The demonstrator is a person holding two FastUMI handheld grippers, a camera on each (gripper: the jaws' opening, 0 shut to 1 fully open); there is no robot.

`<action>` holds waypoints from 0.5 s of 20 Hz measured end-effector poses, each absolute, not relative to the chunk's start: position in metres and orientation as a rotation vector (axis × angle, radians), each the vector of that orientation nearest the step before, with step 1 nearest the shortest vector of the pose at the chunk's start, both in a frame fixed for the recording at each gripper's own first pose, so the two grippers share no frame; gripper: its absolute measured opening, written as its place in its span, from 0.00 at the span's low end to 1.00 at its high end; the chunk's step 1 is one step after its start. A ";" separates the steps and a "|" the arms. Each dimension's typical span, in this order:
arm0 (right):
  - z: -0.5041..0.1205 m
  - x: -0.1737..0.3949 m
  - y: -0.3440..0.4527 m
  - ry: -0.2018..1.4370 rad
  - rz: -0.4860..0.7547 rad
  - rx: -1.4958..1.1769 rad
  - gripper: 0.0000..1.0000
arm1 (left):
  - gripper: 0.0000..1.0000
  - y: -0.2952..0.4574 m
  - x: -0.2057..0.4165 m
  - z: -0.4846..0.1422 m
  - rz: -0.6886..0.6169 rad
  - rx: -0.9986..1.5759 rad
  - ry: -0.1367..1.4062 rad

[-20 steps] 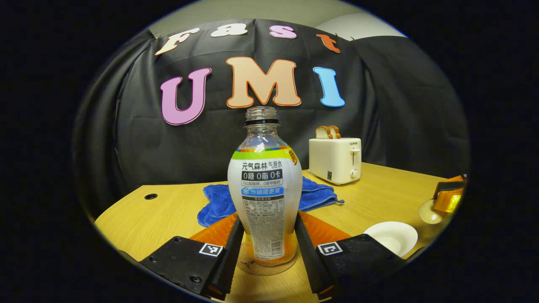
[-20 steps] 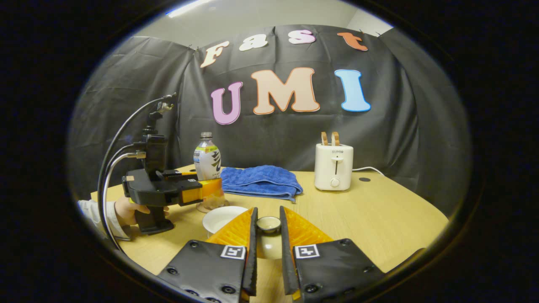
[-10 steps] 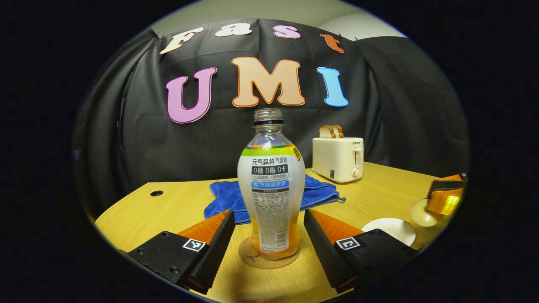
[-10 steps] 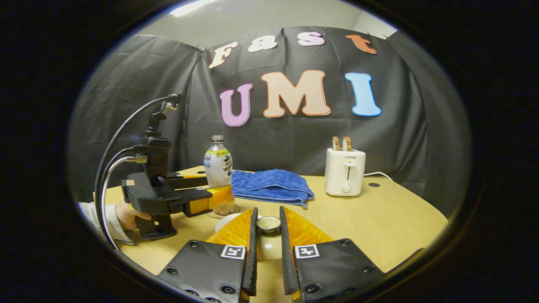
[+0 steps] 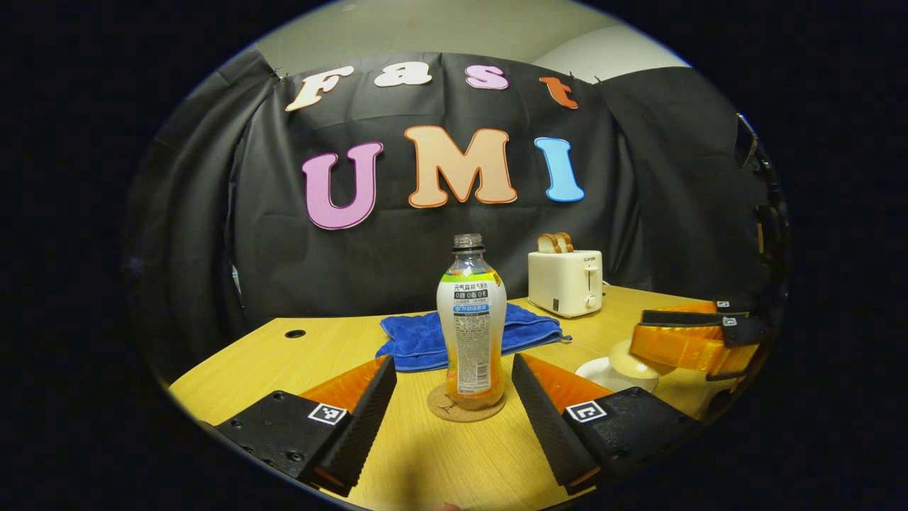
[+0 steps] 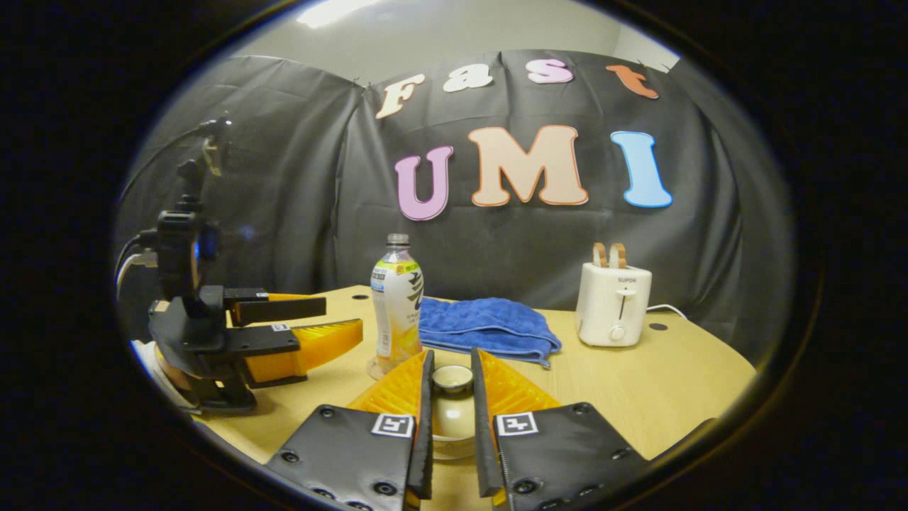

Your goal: Open the teacup lid with one hand, grasp the water bottle and pour water into the teacup with the other hand; after pouring, place the water bottle on the coaster and then close the teacup lid.

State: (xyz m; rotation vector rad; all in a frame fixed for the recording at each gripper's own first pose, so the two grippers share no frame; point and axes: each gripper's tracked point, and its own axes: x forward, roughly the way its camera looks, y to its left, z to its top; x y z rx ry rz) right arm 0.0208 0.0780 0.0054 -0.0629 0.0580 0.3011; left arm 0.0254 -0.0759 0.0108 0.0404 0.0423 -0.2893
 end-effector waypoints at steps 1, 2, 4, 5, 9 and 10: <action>0.003 0.023 0.080 0.059 0.306 -0.069 0.28 | 0.95 -0.075 0.020 0.011 -0.287 0.041 0.039; 0.002 0.026 0.082 0.058 0.309 -0.075 0.27 | 0.95 -0.074 0.015 0.013 -0.287 0.040 0.035; -0.004 0.029 0.083 0.066 0.310 -0.087 0.27 | 0.95 -0.073 0.005 0.016 -0.286 0.043 0.030; -0.007 0.031 0.084 0.074 0.310 -0.088 0.27 | 0.95 -0.072 0.001 0.018 -0.286 0.043 0.025; -0.017 0.034 0.088 0.101 0.315 -0.089 0.29 | 0.95 -0.070 -0.006 0.026 -0.277 0.042 -0.002; -0.021 0.035 0.089 0.113 0.318 -0.089 0.28 | 0.95 -0.071 -0.008 0.028 -0.280 0.042 -0.006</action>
